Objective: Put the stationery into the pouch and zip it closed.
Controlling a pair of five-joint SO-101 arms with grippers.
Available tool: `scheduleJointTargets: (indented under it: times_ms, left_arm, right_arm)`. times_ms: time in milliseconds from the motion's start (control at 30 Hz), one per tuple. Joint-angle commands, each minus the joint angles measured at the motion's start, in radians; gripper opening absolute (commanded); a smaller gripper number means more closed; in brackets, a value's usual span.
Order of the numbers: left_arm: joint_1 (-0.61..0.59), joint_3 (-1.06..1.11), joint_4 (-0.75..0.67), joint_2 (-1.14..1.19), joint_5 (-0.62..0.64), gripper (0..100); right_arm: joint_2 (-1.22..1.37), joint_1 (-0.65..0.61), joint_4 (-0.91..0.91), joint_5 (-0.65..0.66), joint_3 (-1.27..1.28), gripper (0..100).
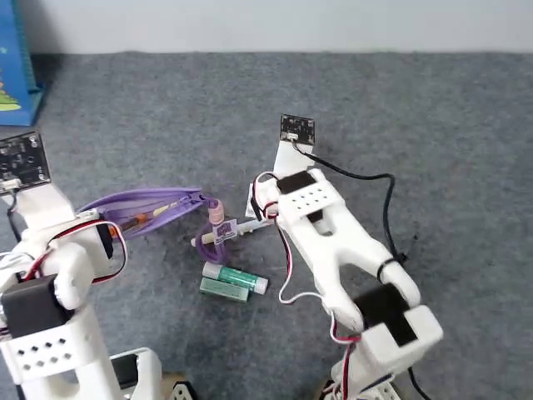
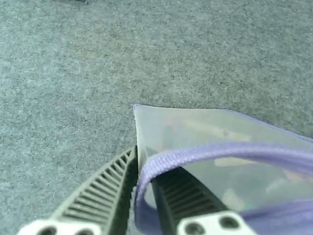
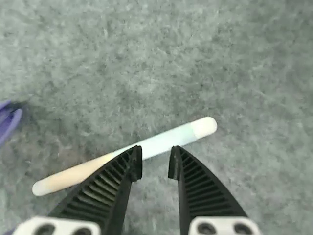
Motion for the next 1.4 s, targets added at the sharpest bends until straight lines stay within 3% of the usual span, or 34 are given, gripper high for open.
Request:
scheduleJointTargets:
  times_ms: [0, 233, 633, 733, 933, 1000, 1267, 1367]
  left_arm:
    - [-0.005, -0.007, -0.005, -0.009, -0.011, 1]
    - [-0.005, -0.007, -0.005, -0.009, -0.011, 1]
    - [-0.005, -0.007, -0.003, -0.009, -0.009, 1]
    - [-0.005, -0.007, -0.003, -0.009, -0.009, 1]
    - [-0.005, 0.004, -0.003, -0.009, -0.011, 1]
    - [-0.005, 0.013, -0.005, -0.009, -0.011, 1]
    - [-0.005, 0.022, -0.009, -0.009, -0.011, 1]
    - [-0.005, 0.022, -0.009, -0.009, -0.011, 1]
  right_arm:
    - [0.025, 0.008, -0.004, -0.020, -0.075, 11.3]
    - [0.050, 0.002, -0.005, -0.057, -0.074, 31.0]
    - [0.142, 0.010, -0.087, -0.052, -0.107, 31.1]
    - [0.234, 0.008, -0.058, -0.055, -0.152, 25.1]
    - [0.291, 0.021, 0.059, -0.055, -0.253, 0.0]
    - [0.282, 0.027, 0.120, -0.057, -0.284, 3.4]
    - [0.139, 0.084, 0.234, -0.049, -0.284, 0.8]
    - [0.061, 0.133, 0.229, 0.014, -0.253, 0.8]
